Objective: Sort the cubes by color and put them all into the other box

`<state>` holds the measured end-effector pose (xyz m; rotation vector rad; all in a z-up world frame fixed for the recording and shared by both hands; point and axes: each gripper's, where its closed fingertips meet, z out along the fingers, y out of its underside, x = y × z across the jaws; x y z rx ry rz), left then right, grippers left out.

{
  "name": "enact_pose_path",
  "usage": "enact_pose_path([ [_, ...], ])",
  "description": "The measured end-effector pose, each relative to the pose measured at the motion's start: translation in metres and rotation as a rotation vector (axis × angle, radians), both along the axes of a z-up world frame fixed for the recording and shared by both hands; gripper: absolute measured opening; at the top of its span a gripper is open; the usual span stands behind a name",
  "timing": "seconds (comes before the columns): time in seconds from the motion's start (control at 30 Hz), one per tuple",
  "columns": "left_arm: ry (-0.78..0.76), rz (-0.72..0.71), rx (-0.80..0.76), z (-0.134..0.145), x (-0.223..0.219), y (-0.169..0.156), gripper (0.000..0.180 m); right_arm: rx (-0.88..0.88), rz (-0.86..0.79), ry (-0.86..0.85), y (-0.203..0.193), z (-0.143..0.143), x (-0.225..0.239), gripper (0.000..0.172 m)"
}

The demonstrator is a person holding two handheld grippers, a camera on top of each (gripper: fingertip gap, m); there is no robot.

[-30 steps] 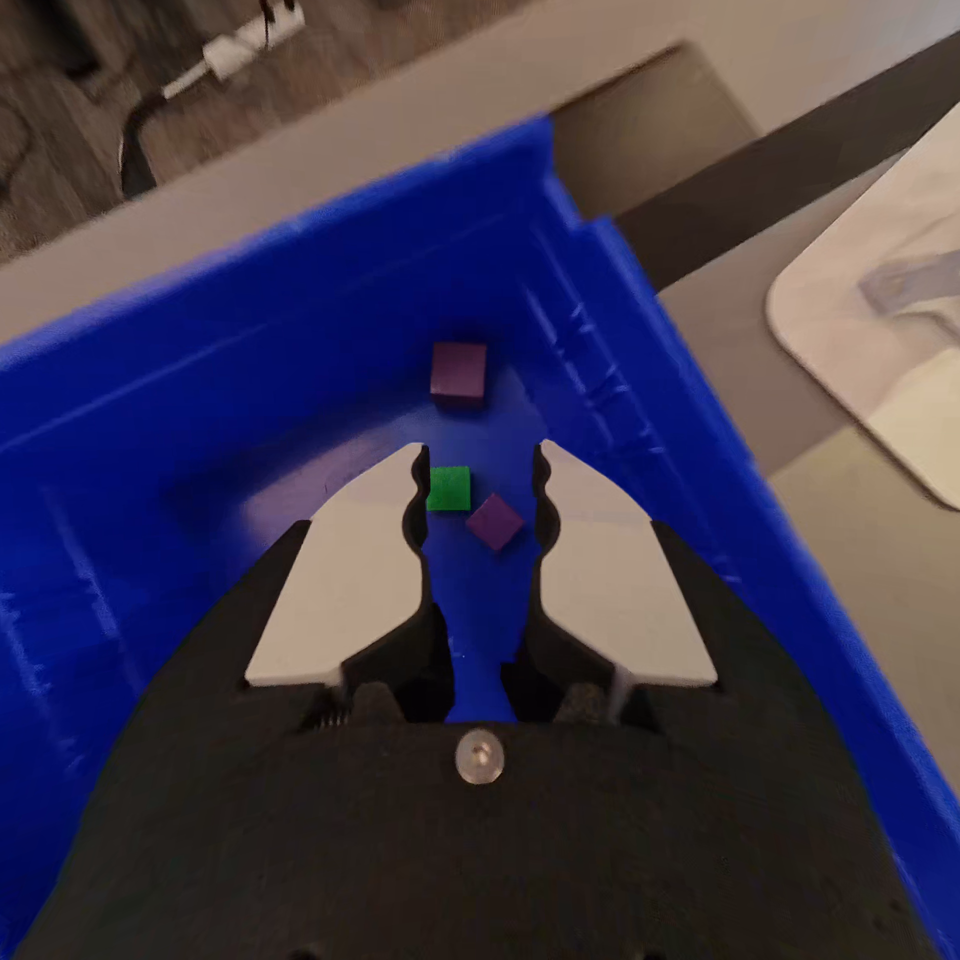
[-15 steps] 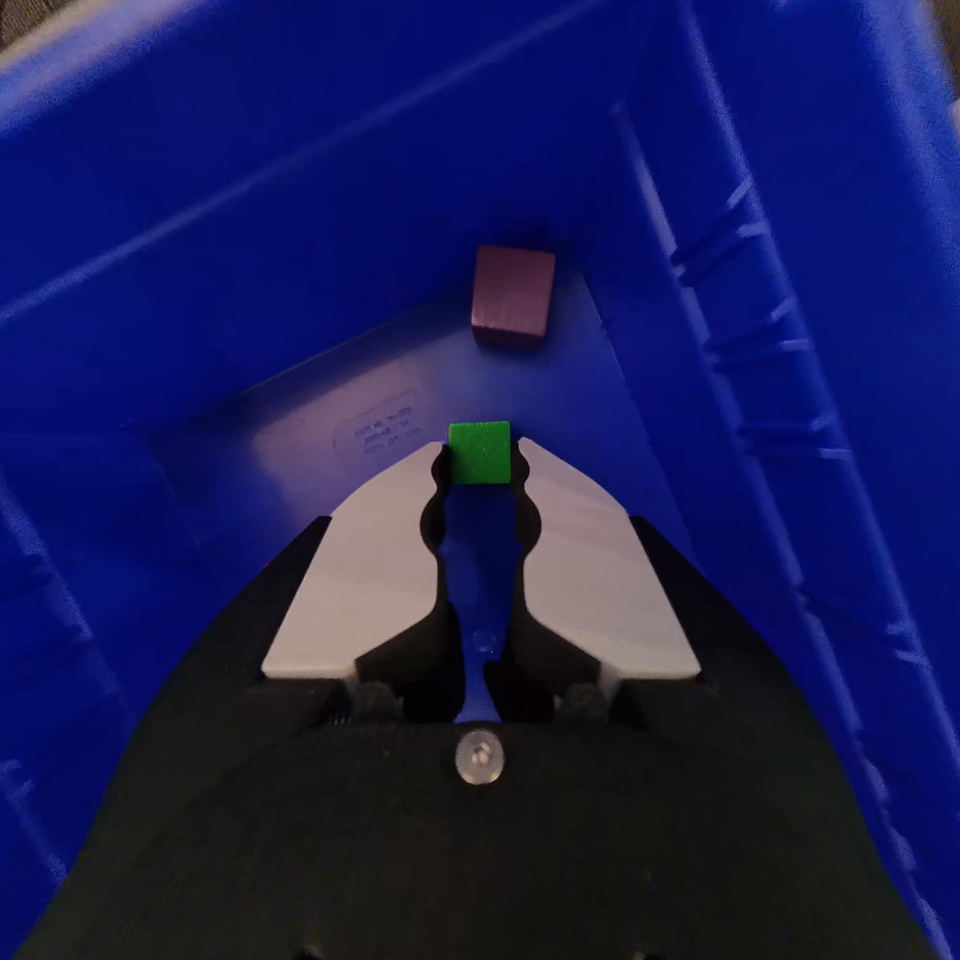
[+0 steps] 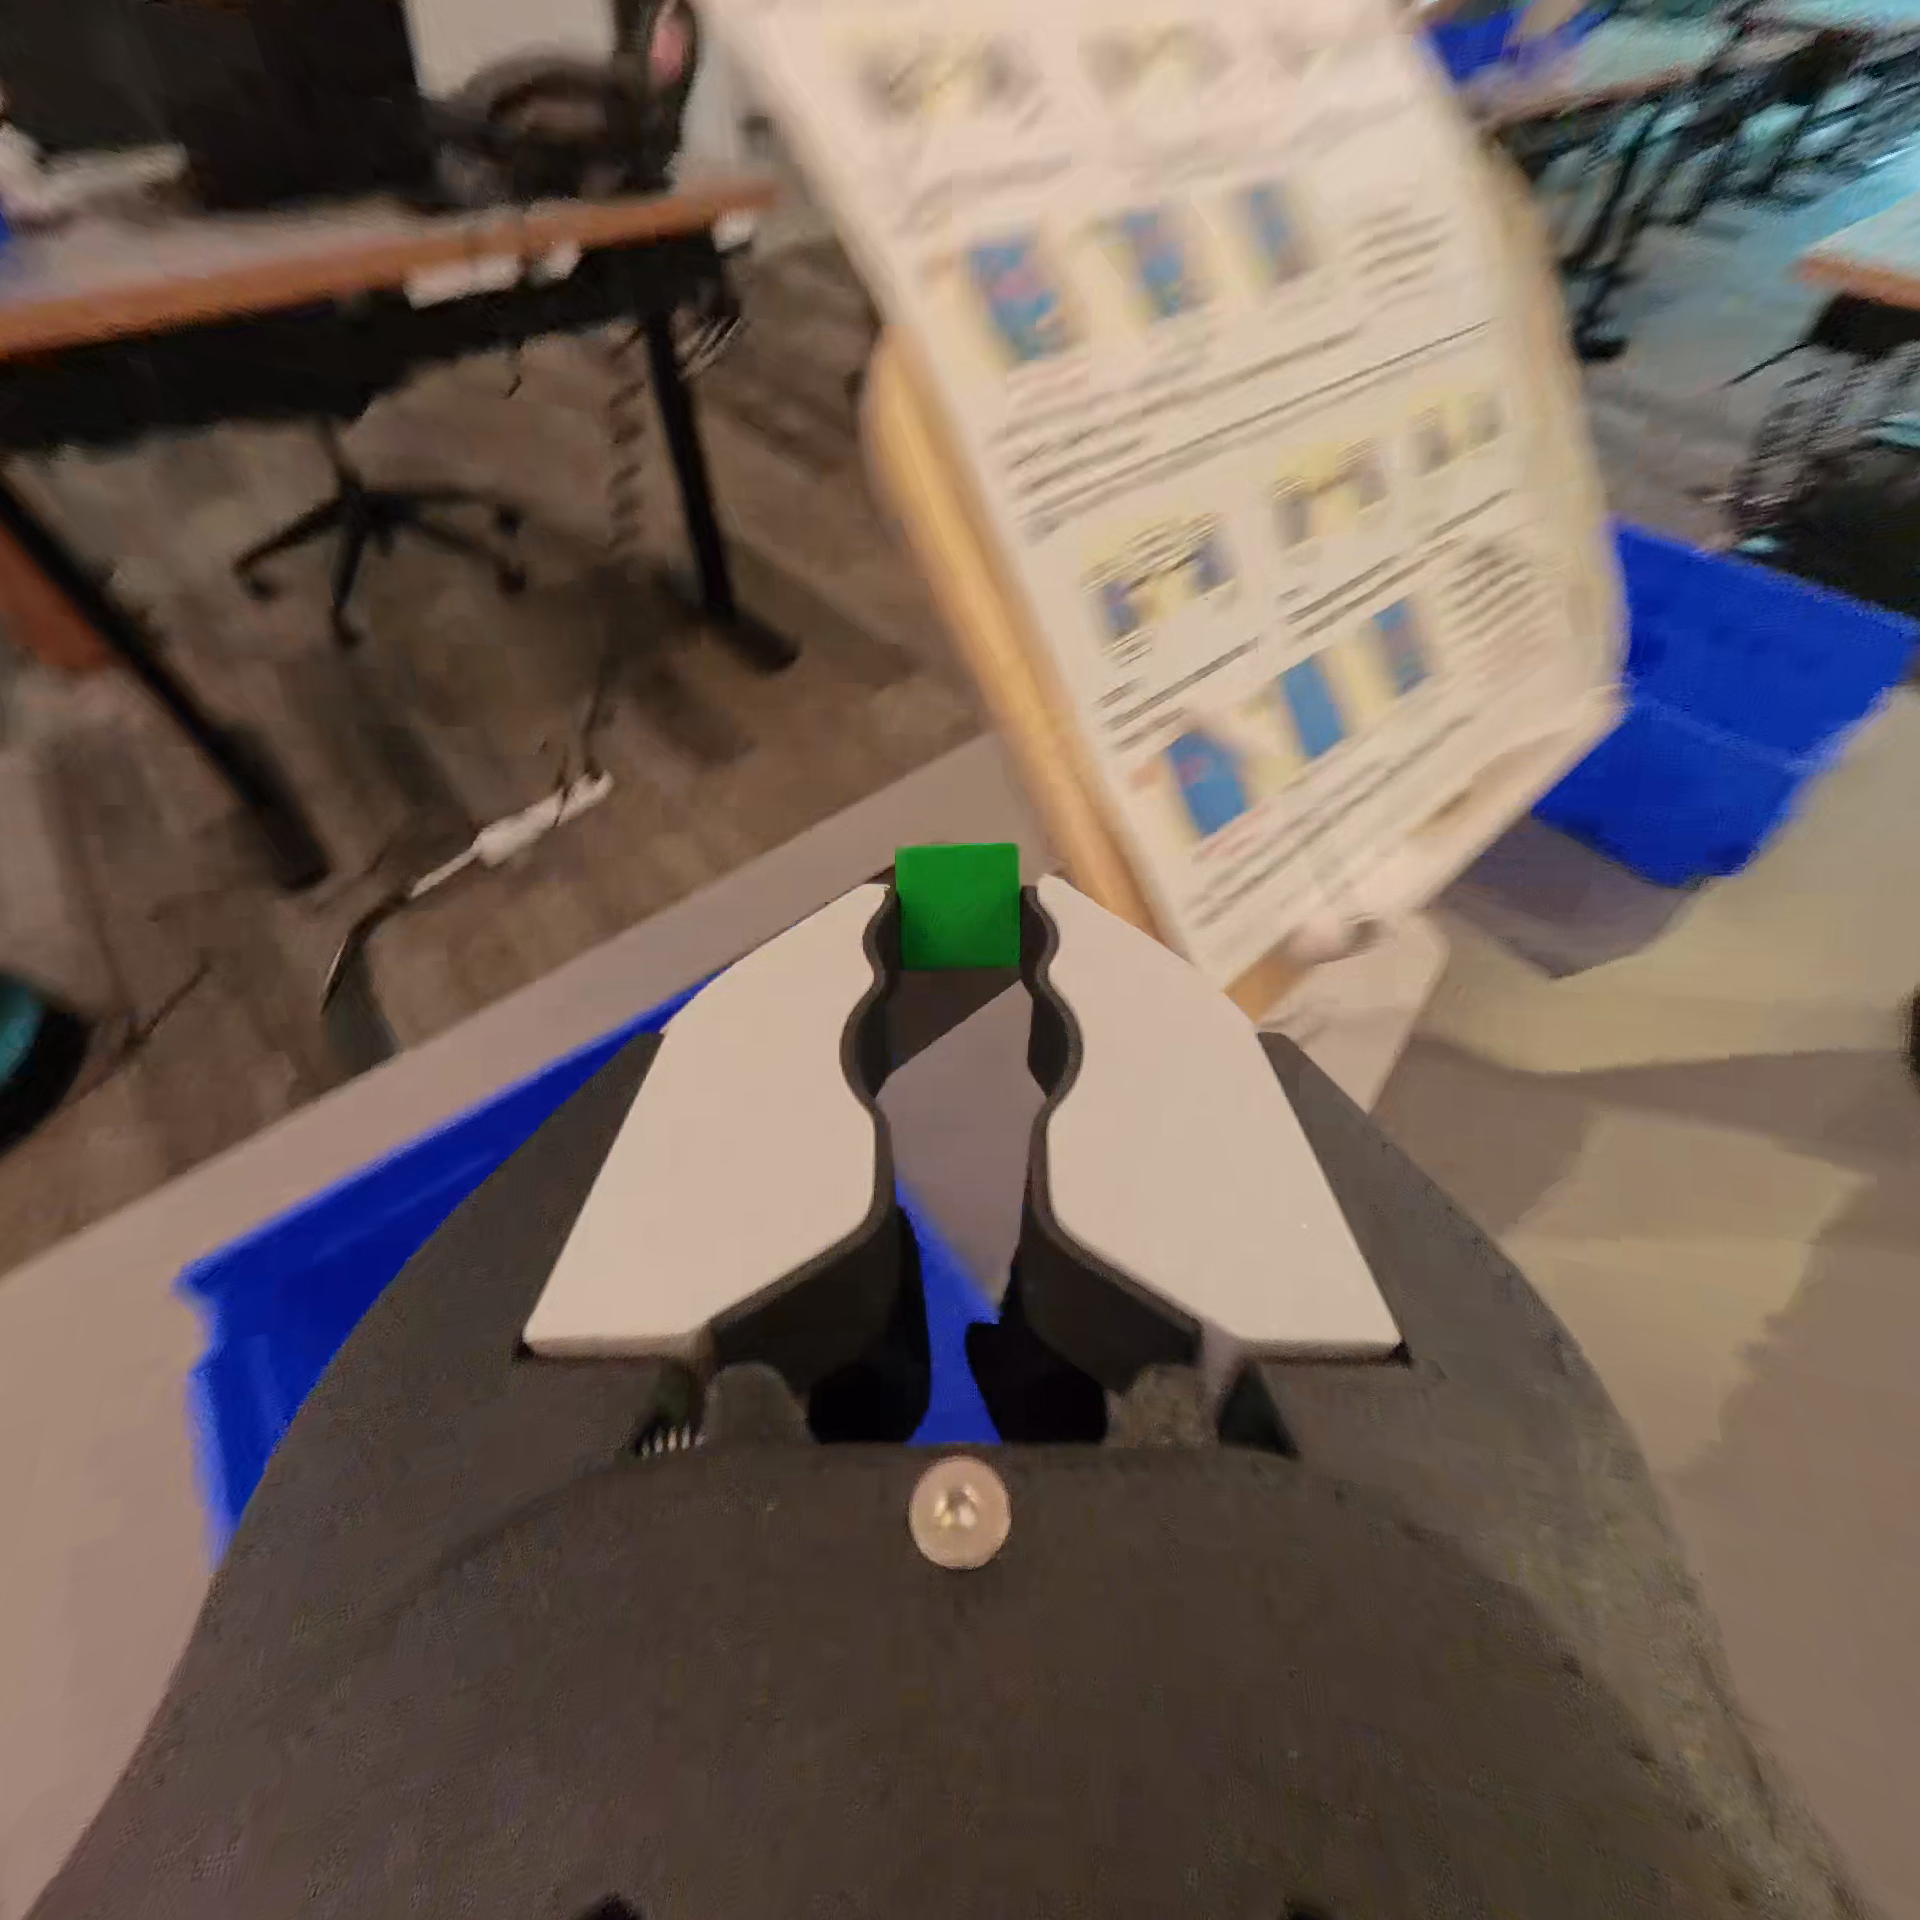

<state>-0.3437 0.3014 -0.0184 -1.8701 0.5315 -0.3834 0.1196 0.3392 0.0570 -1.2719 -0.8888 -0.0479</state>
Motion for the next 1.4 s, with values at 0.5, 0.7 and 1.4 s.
enact_pose_path([
  [0.5,-0.352,-0.801,-0.005,0.015,0.238,-0.089,0.022,0.260,0.469,-0.255,-0.112,-0.046,-0.181,0.037],
  [0.7,-0.475,-0.925,-0.109,0.002,0.265,-0.100,0.022,0.306,0.517,-0.317,-0.128,-0.070,-0.210,0.040],
  [1.4,-0.484,-0.821,0.080,0.038,0.227,-0.093,0.000,-0.121,-0.023,-0.143,0.031,-0.048,-0.010,0.023],
])
